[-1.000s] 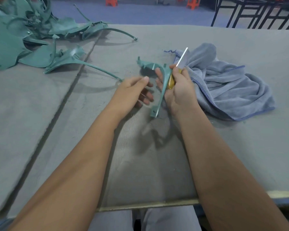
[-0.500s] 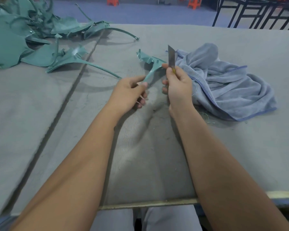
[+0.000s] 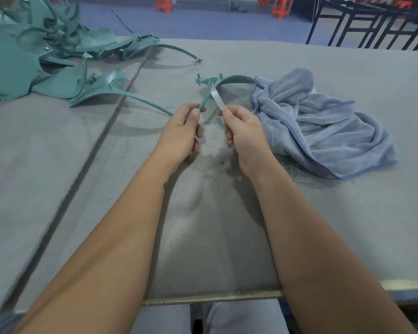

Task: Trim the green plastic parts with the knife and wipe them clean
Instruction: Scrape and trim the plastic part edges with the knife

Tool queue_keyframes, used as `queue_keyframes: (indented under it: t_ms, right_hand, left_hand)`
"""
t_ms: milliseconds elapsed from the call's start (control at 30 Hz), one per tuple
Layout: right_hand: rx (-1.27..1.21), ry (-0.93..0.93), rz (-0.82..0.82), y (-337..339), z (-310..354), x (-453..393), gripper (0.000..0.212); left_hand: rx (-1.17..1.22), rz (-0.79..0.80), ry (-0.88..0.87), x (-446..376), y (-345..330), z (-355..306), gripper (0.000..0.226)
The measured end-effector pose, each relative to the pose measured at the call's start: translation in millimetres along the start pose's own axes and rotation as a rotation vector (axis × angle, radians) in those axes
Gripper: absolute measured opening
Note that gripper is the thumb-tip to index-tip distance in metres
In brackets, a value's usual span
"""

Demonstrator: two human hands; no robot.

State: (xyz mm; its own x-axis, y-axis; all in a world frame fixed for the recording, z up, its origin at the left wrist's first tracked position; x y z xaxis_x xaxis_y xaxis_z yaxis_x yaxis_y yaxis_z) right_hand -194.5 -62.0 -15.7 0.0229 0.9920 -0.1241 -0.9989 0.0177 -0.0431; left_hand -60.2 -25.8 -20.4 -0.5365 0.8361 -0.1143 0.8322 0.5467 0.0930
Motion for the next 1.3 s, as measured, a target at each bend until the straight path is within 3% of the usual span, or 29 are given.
queue_keyframes:
  t_ms: [67,200,400,500,667,1067,1300]
  right_hand:
    - [-0.041,-0.008,0.057,-4,1,2,0.018]
    - [-0.054,-0.069,0.155,-10,-3,5,0.023]
    - [-0.048,-0.094,0.184,-11,-3,5,0.038]
    - [-0.038,-0.090,0.196,-11,-2,7,0.040]
    - [-0.026,-0.118,0.240,-9,-2,9,0.040]
    - [-0.061,-0.034,0.156,-9,-3,7,0.041]
    - [-0.165,-0.082,0.066,-3,-7,0,0.040]
  left_hand:
    - [0.034,-0.014,0.026,-2,0,2,0.025]
    - [0.351,0.047,0.211,4,-7,1,0.029]
    - [0.512,0.249,0.324,5,-15,-3,0.048]
    - [0.453,0.300,0.210,9,-14,-5,0.035]
    - [0.345,0.286,0.078,10,-12,-2,0.045]
    - [0.244,0.249,0.034,10,-10,-1,0.009]
    - [0.183,0.222,0.030,10,-7,1,0.014]
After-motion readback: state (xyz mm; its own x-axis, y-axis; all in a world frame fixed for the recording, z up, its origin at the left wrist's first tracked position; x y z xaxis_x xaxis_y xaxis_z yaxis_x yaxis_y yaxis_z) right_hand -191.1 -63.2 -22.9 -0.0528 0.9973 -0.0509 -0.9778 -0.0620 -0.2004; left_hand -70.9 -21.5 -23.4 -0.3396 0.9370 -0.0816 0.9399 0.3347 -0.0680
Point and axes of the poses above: each hand's wrist, its own x-axis away from the middle knuckle, its own y-axis out of the back of the hand, z = x × y, the point moved 5 cm from there along -x, towards the middle knuckle, and after that the axes turned 14 degrees about -z, right-handed, at the moved point
